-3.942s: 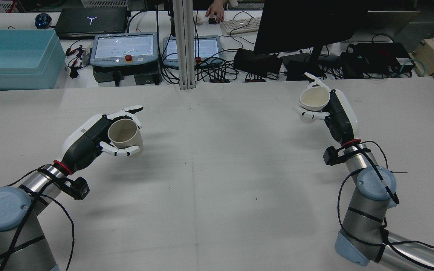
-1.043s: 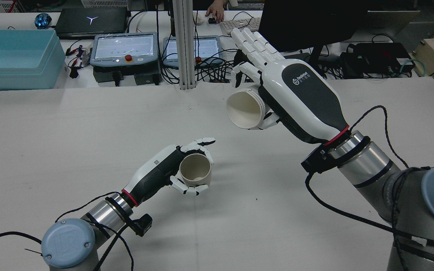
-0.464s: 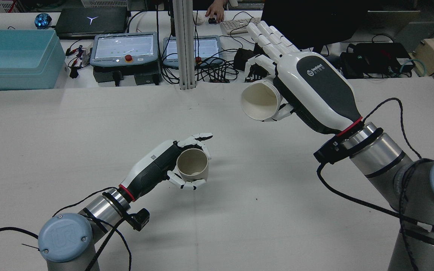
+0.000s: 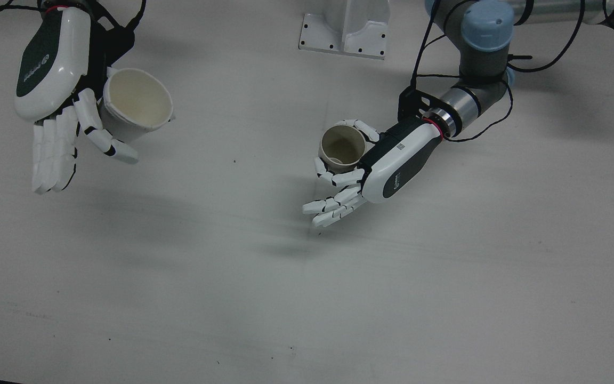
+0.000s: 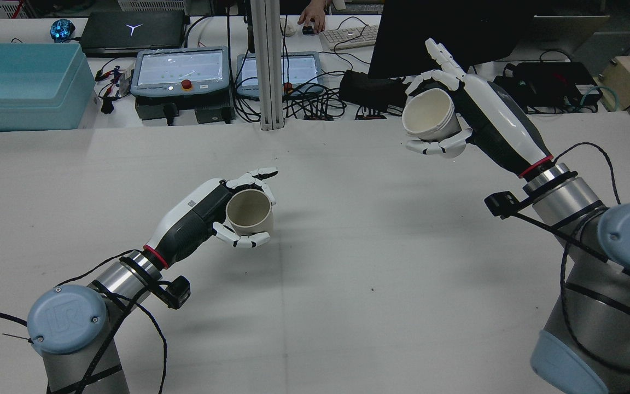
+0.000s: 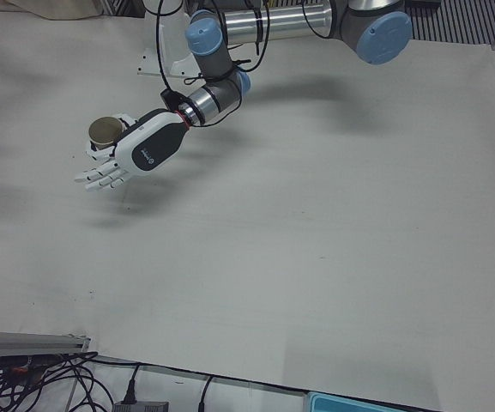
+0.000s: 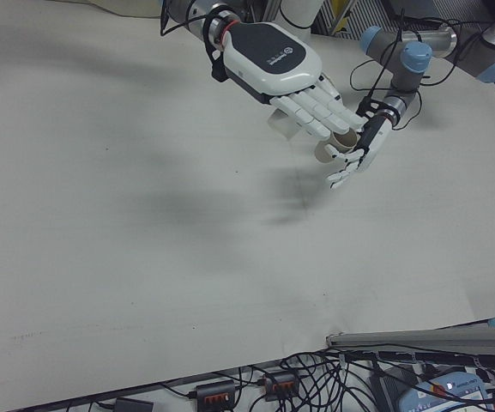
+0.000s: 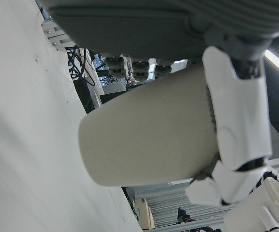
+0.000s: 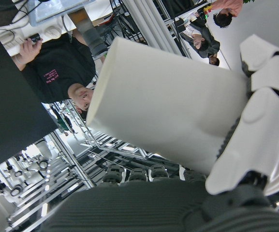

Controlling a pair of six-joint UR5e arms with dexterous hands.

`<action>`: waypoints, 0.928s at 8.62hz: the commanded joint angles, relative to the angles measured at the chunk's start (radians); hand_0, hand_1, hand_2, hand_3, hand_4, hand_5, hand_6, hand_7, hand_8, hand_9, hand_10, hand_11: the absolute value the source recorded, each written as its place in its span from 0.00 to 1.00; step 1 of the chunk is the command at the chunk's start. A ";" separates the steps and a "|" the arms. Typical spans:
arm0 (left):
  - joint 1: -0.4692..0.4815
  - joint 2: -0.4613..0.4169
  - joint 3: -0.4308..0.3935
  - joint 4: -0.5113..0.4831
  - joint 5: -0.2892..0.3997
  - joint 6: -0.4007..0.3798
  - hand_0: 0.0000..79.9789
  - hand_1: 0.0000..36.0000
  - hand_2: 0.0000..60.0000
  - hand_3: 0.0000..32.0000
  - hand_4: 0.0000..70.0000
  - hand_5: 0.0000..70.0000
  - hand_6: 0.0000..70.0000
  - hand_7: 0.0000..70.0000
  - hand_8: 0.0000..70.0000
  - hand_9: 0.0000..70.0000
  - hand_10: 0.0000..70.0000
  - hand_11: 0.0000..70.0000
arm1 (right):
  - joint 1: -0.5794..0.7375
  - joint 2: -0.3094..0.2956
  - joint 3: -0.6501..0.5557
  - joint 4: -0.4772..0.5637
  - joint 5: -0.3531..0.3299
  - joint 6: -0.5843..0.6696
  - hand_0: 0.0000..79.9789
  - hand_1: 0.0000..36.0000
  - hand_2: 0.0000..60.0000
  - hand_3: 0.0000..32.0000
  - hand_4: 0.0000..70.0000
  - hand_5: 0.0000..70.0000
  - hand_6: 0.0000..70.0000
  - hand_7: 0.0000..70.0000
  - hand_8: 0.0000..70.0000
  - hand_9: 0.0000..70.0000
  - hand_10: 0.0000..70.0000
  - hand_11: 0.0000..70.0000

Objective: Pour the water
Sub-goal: 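Lower the white cup to the table and open the right hand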

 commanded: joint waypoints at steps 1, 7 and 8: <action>-0.043 0.094 -0.008 -0.033 -0.001 -0.038 0.68 0.73 0.77 0.00 0.55 0.81 0.11 0.25 0.08 0.13 0.07 0.13 | 0.029 -0.112 -0.076 0.002 0.010 0.194 0.58 0.45 0.42 0.00 0.25 0.53 0.03 0.05 0.00 0.03 0.04 0.08; -0.215 0.330 0.006 -0.148 0.000 -0.123 0.68 0.71 0.75 0.00 0.54 0.80 0.11 0.24 0.08 0.13 0.07 0.13 | 0.035 -0.195 -0.238 0.096 0.011 0.675 0.59 0.41 0.30 0.00 0.17 0.58 0.05 0.10 0.09 0.16 0.12 0.19; -0.244 0.393 0.012 -0.191 0.000 -0.125 0.68 0.71 0.75 0.00 0.55 0.81 0.11 0.25 0.08 0.13 0.07 0.13 | 0.036 -0.189 -0.234 0.094 0.011 0.702 0.59 0.42 0.30 0.00 0.16 0.59 0.05 0.10 0.09 0.16 0.11 0.18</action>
